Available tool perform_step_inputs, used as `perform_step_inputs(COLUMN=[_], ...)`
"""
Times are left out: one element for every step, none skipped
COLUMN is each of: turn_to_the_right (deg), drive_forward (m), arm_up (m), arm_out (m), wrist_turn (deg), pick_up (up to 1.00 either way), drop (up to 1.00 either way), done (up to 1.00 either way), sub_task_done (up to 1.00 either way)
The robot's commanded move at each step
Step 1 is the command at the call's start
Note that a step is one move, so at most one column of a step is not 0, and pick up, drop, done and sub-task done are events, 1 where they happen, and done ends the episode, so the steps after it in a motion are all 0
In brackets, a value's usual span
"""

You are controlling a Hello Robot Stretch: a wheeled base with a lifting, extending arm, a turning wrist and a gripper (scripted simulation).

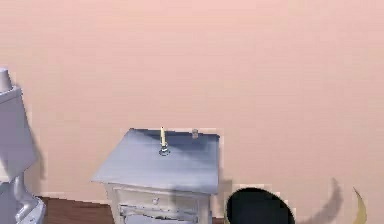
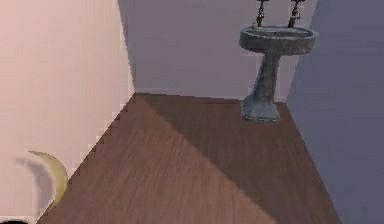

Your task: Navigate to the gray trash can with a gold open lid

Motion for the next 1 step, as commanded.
perform_step_inputs(turn_to_the_right=[30.0], drive_forward=[0.00], arm_up=[0.00], arm_out=[0.00], wrist_turn=[0.0], pick_up=[0.00], drop=[0.00], done=[0.00], sub_task_done=[0.00])
